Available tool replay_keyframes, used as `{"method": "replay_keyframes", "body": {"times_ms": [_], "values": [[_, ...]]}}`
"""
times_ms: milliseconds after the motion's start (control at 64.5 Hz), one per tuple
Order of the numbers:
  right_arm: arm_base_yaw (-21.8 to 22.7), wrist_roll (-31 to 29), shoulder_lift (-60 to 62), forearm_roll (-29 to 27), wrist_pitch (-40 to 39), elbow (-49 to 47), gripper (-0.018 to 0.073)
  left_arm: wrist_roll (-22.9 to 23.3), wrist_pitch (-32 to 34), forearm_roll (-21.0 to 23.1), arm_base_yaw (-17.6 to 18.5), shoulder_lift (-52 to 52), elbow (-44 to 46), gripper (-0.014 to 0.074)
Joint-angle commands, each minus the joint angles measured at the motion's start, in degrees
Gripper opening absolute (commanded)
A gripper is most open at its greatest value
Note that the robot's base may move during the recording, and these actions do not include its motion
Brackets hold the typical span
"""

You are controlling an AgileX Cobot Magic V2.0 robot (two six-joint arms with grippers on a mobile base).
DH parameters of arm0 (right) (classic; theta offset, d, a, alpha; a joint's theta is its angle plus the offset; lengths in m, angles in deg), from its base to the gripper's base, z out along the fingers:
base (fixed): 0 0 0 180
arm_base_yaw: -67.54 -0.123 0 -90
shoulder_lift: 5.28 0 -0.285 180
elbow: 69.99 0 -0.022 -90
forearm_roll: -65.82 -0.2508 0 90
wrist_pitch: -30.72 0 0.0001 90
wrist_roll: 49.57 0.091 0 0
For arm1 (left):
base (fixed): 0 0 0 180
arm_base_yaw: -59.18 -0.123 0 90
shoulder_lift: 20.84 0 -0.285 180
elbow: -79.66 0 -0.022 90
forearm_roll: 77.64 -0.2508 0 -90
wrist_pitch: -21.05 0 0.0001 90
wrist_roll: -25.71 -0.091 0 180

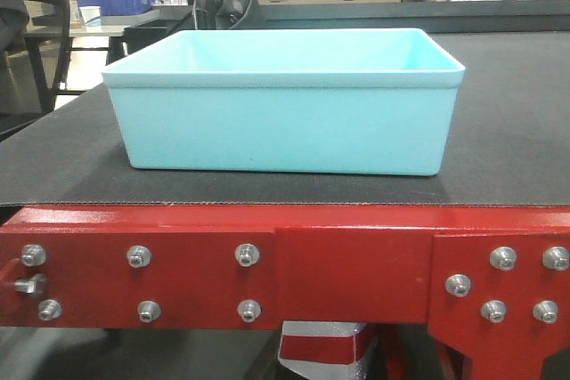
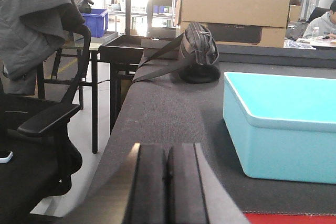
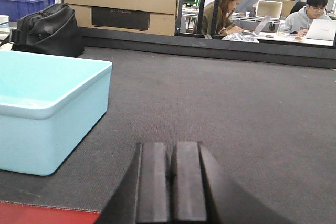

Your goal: Fetch blue bin and place on conveyor start

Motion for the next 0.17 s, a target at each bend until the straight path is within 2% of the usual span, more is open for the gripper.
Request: {"method": "replay_keyframes", "body": {"times_ms": [0,155], "values": [[-0.2,-0.1,0.2,0.2,-1.3,0.0,-0.0166,0.3,1.5,0.0,0.4,-0.3,0.1,-0.0110],[-0.2,-0.1,0.2,0.2,-1.3,0.0,-0.0166,0.3,1.5,0.0,0.4,-0.3,0.1,-0.0110]]}}
